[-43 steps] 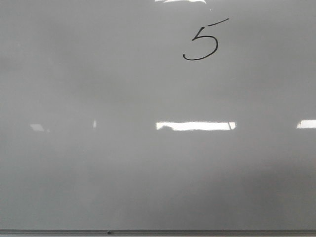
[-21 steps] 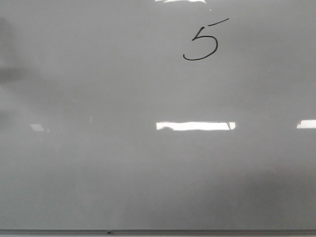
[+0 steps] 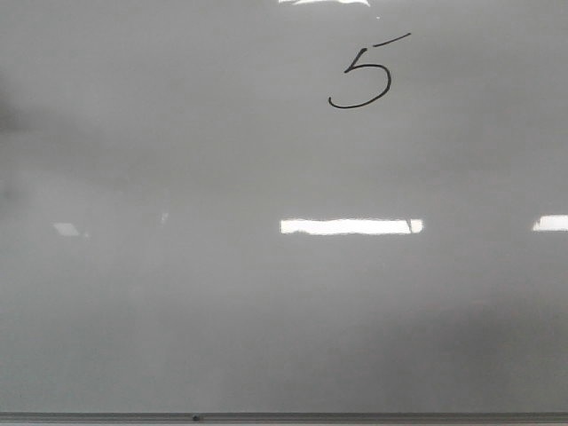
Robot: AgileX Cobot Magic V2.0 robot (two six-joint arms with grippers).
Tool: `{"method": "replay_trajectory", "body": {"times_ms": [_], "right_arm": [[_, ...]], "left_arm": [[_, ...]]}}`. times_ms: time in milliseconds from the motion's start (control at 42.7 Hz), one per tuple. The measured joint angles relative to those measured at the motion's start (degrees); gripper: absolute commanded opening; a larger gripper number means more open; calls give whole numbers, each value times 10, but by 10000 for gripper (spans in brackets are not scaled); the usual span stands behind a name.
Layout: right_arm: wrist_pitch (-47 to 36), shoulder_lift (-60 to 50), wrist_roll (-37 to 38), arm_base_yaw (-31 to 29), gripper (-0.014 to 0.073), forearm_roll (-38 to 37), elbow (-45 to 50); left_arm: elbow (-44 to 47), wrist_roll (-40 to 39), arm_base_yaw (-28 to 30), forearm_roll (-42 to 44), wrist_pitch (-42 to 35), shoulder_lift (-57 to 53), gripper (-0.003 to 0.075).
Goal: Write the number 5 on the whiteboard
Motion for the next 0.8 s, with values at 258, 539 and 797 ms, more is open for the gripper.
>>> {"method": "replay_trajectory", "body": {"times_ms": [258,539,797], "right_arm": [[6,-85,42,0,491,0,0],[51,-181,77,0,491,0,0],[99,-221,81,0,461,0,0]], "left_arm": [[-115,33,-7,6,245,-84,310],[-161,68,-122,4,401,-204,219],[-145,71,-229,2,471,-312,171]]}}
